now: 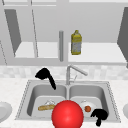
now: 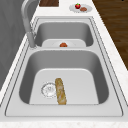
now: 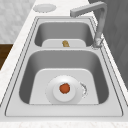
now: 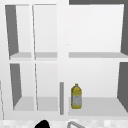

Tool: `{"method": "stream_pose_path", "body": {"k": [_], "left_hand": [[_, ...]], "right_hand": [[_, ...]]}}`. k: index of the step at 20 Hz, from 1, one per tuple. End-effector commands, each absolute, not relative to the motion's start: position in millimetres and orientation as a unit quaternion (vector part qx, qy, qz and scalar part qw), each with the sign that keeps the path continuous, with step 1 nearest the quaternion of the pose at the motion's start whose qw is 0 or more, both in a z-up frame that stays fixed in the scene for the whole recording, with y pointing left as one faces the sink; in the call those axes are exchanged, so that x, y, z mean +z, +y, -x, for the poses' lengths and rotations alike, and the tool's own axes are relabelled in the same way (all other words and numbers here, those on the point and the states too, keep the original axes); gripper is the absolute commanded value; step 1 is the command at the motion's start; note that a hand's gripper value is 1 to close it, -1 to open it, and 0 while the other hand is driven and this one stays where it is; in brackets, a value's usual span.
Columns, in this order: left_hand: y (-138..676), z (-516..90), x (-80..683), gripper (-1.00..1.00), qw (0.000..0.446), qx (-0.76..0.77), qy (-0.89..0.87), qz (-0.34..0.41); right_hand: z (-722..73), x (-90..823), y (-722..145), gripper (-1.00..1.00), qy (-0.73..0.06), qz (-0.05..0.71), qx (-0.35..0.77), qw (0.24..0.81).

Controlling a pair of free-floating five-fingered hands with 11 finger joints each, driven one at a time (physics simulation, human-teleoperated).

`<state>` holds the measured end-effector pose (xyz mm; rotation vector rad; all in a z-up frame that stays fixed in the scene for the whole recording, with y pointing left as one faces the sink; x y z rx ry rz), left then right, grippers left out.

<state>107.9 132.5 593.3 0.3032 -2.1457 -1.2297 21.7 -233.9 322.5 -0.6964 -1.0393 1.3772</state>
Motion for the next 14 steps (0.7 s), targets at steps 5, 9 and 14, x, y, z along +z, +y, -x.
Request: {"method": "stream_pose_path", "body": {"k": [5, 9, 14], "left_hand": [[129.5, -106.7, 593.7, -1.0, 0.313, -0.404, -0.847, -0.147], [127.3, -106.2, 593.8, -1.0, 0.304, -0.403, -0.849, -0.155], [124.2, -106.1, 593.7, -1.0, 0.295, -0.397, -0.853, -0.169]], "right_hand": [[-21.7, 322.5, -233.9, 0.0, -0.448, 0.3, 0.593, 0.598], [-21.7, 322.5, -233.9, 0.0, -0.448, 0.3, 0.593, 0.598], [-21.7, 322.5, -233.9, 0.0, -0.448, 0.3, 0.593, 0.598]]}}
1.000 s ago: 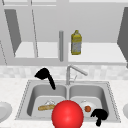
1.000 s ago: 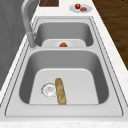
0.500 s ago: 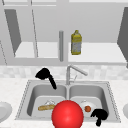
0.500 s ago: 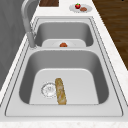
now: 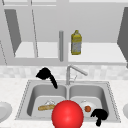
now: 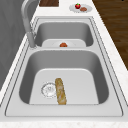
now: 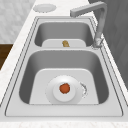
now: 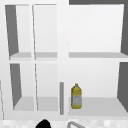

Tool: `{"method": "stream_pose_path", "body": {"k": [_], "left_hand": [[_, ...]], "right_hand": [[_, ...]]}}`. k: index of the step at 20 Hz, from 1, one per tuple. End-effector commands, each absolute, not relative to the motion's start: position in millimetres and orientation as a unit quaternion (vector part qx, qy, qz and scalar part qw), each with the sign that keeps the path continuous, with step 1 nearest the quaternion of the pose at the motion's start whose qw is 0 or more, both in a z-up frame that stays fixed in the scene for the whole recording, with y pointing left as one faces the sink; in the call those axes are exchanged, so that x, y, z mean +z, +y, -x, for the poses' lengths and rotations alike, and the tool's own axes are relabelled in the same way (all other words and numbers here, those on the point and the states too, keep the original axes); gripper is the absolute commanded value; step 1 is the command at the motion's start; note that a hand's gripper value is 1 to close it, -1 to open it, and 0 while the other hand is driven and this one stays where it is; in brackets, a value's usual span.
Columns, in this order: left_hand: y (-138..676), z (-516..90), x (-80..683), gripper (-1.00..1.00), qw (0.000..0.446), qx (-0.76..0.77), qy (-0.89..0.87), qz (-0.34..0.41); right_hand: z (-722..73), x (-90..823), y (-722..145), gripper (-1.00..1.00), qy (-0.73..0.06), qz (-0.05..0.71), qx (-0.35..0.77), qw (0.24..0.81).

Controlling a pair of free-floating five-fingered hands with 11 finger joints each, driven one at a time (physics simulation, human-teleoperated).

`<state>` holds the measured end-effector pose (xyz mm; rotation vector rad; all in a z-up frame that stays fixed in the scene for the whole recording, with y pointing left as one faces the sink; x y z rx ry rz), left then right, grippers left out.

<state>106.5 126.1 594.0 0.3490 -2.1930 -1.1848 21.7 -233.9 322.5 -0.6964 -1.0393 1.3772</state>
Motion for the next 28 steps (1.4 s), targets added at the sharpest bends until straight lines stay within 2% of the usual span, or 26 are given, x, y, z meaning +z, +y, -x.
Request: {"method": "stream_pose_path", "body": {"k": [1, 22, 28], "left_hand": [[124, -106, 594, -1.0, 0.294, -0.395, -0.853, -0.171], [110, -104, 595, -1.0, 0.262, -0.36, -0.866, -0.226], [104, -104, 594, -1.0, 0.239, -0.361, -0.864, -0.257]], "right_hand": [[-22, 323, -234, 0.0, -0.448, 0.3, 0.593, 0.598], [-22, 323, -234, 0.0, -0.448, 0.3, 0.593, 0.598], [-22, 323, -234, 0.0, -0.448, 0.3, 0.593, 0.598]]}}
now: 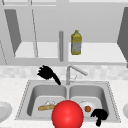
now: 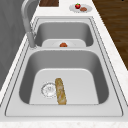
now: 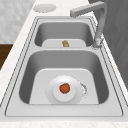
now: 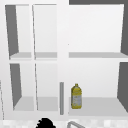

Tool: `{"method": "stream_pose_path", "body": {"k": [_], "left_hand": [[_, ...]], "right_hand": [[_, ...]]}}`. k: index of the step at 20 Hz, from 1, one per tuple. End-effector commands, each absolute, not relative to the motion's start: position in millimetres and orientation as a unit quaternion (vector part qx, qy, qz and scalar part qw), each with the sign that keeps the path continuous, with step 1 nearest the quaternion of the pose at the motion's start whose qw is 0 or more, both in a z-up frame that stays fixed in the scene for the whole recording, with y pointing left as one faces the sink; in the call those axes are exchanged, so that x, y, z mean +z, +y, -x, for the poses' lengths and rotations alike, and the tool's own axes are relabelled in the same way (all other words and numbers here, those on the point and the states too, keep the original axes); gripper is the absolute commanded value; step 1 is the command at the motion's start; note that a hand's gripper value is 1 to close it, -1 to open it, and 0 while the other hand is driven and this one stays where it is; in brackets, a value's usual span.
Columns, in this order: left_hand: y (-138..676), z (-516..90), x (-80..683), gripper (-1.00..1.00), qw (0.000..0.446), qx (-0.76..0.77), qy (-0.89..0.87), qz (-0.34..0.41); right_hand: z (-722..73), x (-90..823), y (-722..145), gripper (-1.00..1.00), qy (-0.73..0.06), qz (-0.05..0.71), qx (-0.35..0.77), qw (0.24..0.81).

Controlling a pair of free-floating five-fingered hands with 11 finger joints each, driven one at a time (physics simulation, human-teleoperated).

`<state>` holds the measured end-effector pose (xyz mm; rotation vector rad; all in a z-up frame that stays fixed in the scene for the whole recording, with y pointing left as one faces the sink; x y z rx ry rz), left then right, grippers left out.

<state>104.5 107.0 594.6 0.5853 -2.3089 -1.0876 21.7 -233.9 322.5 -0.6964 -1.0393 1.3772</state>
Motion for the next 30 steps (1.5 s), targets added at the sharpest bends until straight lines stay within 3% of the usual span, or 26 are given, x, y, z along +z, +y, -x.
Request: {"method": "stream_pose_path", "body": {"k": [1, 19, 22, 23, 30], "left_hand": [[103, -104, 594, -1.0, 0.236, -0.358, -0.864, -0.262], [93, -99, 597, -1.0, 0.241, -0.313, -0.873, -0.286], [94, -99, 606, -1.0, 0.219, -0.355, -0.871, -0.261], [94, -99, 599, -1.0, 0.241, -0.372, -0.86, -0.253], [88, -98, 617, -1.0, 0.239, -0.324, -0.869, -0.287]], "right_hand": [[-22, 323, -234, 0.0, -0.448, 0.3, 0.593, 0.598], [-22, 323, -234, 0.0, -0.448, 0.3, 0.593, 0.598], [-22, 323, -234, 0.0, -0.448, 0.3, 0.593, 0.598], [-22, 323, -234, 0.0, -0.448, 0.3, 0.593, 0.598], [-22, 323, -234, 0.0, -0.448, 0.3, 0.593, 0.598]]}}
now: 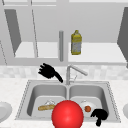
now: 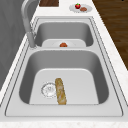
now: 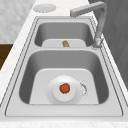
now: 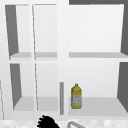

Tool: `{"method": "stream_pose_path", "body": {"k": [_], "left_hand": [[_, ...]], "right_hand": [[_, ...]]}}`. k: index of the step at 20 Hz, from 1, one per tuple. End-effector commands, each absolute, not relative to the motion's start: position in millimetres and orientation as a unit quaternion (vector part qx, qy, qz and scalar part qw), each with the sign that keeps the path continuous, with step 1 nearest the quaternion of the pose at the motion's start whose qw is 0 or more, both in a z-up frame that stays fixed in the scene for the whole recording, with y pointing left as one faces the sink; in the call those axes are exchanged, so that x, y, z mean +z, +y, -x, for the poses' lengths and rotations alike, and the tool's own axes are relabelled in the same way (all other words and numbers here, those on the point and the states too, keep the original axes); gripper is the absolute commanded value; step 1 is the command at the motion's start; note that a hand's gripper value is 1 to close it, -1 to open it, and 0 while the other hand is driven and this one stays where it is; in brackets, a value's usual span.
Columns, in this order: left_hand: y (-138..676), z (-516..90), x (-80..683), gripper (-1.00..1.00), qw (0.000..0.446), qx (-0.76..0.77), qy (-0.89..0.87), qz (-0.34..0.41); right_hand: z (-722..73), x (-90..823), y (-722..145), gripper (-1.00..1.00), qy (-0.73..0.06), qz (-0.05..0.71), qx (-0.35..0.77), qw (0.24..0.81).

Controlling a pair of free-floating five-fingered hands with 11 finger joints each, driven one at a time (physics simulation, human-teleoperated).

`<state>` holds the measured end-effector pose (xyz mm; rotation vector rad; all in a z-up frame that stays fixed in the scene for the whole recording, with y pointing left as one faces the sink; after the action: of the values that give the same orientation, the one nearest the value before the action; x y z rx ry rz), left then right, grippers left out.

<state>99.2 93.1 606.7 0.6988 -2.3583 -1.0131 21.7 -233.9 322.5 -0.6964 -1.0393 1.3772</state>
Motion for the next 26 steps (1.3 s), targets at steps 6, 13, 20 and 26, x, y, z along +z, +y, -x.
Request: {"method": "stream_pose_path", "body": {"k": [6, 13, 20, 26], "left_hand": [[85, -93, 619, -1.0, 0.242, -0.304, -0.876, -0.286], [82, -89, 623, -1.0, 0.244, -0.299, -0.876, -0.29], [80, -86, 624, -1.0, 0.24, -0.294, -0.878, -0.292], [77, -86, 624, -1.0, 0.232, -0.291, -0.88, -0.295]], "right_hand": [[-22, 323, -234, 0.0, -0.448, 0.3, 0.593, 0.598], [-22, 323, -234, 0.0, -0.448, 0.3, 0.593, 0.598], [-22, 323, -234, 0.0, -0.448, 0.3, 0.593, 0.598], [-22, 323, -234, 0.0, -0.448, 0.3, 0.593, 0.598]]}}
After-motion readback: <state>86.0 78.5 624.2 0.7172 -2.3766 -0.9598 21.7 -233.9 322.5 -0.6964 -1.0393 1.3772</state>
